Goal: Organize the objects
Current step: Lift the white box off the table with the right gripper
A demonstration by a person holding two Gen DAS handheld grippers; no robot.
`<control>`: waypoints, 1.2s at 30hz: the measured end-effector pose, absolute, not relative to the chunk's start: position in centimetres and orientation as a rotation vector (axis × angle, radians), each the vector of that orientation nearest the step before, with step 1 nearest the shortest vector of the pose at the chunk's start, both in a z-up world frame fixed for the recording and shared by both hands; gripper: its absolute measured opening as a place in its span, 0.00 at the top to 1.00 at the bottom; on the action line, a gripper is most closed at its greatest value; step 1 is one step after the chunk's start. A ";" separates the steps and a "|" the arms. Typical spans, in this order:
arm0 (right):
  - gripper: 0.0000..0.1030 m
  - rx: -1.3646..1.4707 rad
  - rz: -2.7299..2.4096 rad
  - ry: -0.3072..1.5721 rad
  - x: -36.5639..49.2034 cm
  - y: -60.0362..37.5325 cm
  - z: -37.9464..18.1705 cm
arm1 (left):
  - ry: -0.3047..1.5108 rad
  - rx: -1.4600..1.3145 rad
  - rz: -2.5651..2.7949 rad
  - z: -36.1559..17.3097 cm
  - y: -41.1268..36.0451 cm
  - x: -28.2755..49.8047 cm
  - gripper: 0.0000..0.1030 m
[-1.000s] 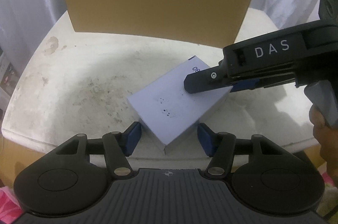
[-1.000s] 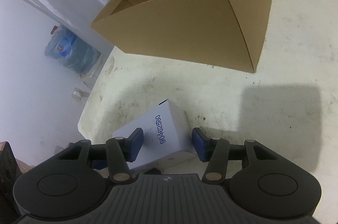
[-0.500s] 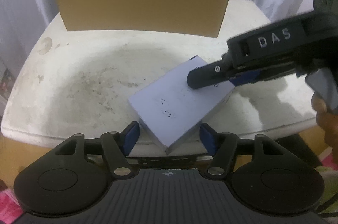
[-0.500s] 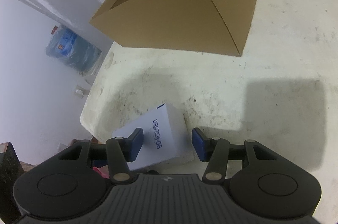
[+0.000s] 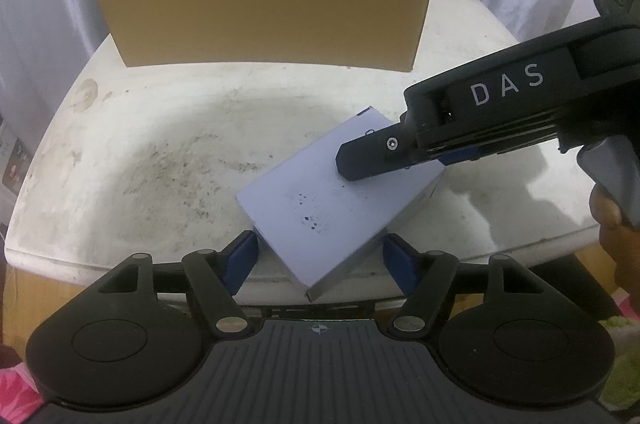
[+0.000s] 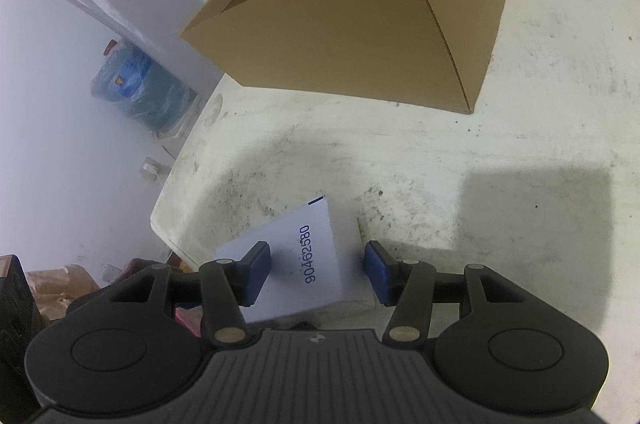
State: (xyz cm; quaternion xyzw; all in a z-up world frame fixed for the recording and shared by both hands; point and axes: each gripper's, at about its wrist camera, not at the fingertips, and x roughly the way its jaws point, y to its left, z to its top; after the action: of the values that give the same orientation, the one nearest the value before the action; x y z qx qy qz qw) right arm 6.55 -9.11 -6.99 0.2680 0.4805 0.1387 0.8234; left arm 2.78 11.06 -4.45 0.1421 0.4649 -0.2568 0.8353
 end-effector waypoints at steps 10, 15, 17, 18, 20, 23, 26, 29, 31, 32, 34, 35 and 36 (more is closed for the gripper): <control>0.43 0.579 0.300 1.022 6.7 -8.8 -7.2 | 0.990 0.293 -0.544 -4.6 11.0 3.1 0.27; 0.42 0.533 0.289 1.008 6.5 -8.1 -6.9 | 0.994 0.291 -0.535 -4.6 11.0 3.2 0.27; 0.42 0.536 0.282 1.010 6.5 -8.2 -6.9 | 0.997 0.287 -0.532 -4.5 10.9 3.2 0.28; 0.42 0.539 0.279 1.010 6.5 -8.2 -6.9 | 1.000 0.283 -0.530 -4.5 11.0 3.2 0.28; 0.42 0.537 0.272 1.013 6.5 -8.0 -6.8 | 1.007 0.272 -0.530 -4.4 11.0 3.2 0.28; 0.42 0.528 0.269 1.011 6.4 -7.9 -6.5 | 1.010 0.260 -0.529 -4.2 11.2 3.2 0.28; 0.42 0.526 0.270 1.006 6.3 -7.8 -6.3 | 1.004 0.256 -0.528 -4.1 11.4 3.5 0.28; 0.42 0.527 0.271 1.002 6.3 -7.9 -6.1 | 1.000 0.250 -0.527 -3.9 11.6 3.6 0.28; 0.42 0.528 0.272 1.000 6.2 -8.0 -6.0 | 0.998 0.248 -0.528 -3.7 11.6 3.5 0.28; 0.42 0.528 0.272 0.998 6.2 -8.0 -5.9 | 0.996 0.248 -0.528 -3.7 11.6 3.5 0.28; 0.42 0.529 0.272 0.996 6.1 -8.1 -5.8 | 0.993 0.247 -0.528 -3.6 11.6 3.5 0.28; 0.42 0.529 0.272 0.995 6.1 -8.1 -5.7 | 0.991 0.246 -0.528 -3.5 11.6 3.5 0.28; 0.42 0.529 0.272 0.994 6.1 -8.1 -5.6 | 0.988 0.245 -0.528 -3.4 11.6 3.4 0.28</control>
State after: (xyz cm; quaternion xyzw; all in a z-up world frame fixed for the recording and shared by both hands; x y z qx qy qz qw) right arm 6.06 -8.07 -5.60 0.2500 0.4697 0.1285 0.8369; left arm 3.42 11.60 -3.41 0.1157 0.4675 -0.2496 0.8401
